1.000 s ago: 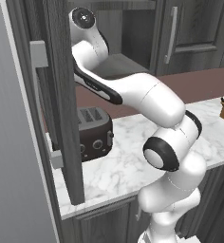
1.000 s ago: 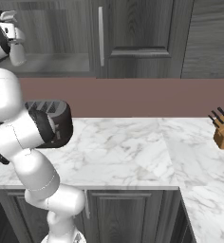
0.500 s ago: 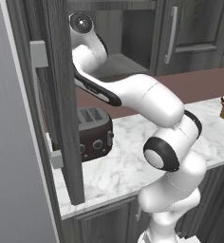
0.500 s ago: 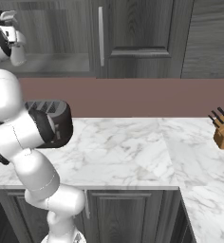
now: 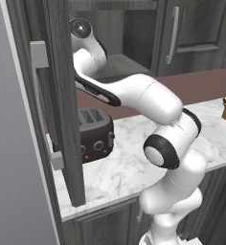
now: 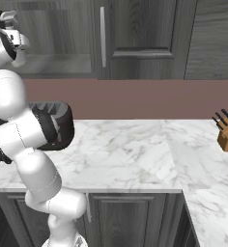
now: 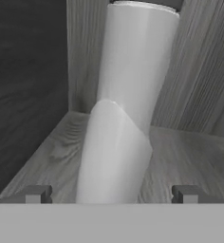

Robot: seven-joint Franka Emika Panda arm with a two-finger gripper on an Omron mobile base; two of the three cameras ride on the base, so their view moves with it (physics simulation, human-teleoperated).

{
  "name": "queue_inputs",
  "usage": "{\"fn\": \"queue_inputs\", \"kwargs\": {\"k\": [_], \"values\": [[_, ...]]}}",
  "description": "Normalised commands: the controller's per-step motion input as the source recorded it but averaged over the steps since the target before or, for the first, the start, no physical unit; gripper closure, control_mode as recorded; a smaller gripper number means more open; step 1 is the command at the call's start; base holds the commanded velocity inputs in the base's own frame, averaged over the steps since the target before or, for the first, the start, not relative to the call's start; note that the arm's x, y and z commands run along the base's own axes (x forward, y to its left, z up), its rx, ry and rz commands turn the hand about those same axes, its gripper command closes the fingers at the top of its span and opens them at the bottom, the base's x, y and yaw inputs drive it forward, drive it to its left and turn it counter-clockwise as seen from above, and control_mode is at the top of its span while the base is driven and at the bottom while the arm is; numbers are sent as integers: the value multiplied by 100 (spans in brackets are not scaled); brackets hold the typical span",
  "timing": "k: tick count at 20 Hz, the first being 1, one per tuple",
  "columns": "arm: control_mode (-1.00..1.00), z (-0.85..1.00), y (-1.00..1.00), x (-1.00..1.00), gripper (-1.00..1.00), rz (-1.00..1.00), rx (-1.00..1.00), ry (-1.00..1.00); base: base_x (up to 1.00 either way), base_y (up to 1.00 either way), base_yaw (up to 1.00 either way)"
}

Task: Move the cutting board and knife to the sink. Then move spray from the cabinet to the counter.

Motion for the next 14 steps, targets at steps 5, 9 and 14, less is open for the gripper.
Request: {"fn": "queue_inputs", "kwargs": {"k": [5,9,14], "values": [[-100,-4,13,22,-100,-1,0,0,0,0,0],[-100,0,23,21,-100,-2,0,0,0,0,0],[-100,0,16,20,-100,-2,0,0,0,0,0]]}}
